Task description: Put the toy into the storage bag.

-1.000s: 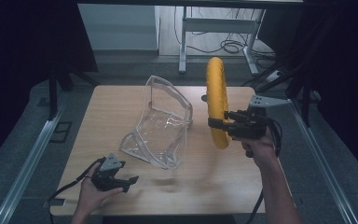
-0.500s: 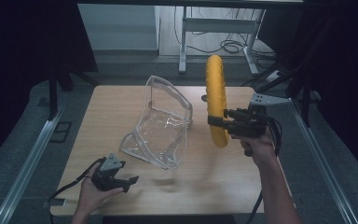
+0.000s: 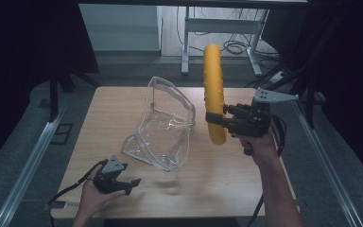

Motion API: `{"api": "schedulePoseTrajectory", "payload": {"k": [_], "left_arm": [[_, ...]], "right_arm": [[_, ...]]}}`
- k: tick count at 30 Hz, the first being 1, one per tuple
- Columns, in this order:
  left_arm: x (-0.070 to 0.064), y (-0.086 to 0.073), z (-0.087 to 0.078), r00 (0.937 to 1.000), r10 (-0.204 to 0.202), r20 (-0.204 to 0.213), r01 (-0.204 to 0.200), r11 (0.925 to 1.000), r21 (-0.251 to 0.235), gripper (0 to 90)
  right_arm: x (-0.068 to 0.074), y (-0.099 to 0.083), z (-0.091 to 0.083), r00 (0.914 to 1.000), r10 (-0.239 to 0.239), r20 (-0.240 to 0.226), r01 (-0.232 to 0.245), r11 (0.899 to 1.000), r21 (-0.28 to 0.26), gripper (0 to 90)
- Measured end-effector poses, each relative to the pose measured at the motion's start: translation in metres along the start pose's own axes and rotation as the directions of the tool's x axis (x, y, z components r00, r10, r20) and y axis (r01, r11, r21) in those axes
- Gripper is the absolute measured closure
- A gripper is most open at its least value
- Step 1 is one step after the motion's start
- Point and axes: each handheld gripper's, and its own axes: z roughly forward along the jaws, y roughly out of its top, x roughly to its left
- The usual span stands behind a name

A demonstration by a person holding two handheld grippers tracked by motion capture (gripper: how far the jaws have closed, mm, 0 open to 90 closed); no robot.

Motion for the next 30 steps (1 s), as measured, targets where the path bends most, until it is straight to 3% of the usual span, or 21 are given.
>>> {"api": "schedulePoseTrajectory", "payload": {"k": [18,30], "left_arm": [[0.0,0.0,0.001,1.0,0.003,0.002,-0.003,1.0,0.005,21.6],[0.0,0.0,0.0,1.0,0.003,0.001,-0.003,1.0,0.005,21.6]], "right_arm": [[0.023,0.028,0.014,0.9963,-0.051,-0.069,0.047,0.997,-0.054,50.7],[0.043,0.048,0.034,0.9895,-0.088,-0.115,0.079,0.994,-0.081,50.6]]}}
